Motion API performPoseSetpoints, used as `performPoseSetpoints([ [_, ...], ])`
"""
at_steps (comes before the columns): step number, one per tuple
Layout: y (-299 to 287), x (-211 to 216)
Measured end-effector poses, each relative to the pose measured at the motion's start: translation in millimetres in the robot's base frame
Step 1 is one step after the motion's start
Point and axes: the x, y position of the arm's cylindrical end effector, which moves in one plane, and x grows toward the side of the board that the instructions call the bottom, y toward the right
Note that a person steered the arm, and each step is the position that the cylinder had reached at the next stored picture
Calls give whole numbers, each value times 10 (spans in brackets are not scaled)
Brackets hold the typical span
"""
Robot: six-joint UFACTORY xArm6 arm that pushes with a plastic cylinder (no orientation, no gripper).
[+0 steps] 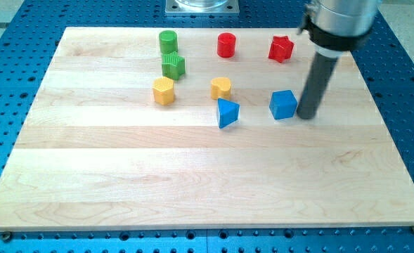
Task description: Move the blue cube towards the red star
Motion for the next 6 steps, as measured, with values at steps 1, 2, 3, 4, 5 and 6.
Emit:
performPoseSetpoints([
  [1,-278,231],
  [2,-417,-190],
  [3,-417,-665],
  [4,-473,-737],
  [5,-786,-566],
  [6,-970,-860],
])
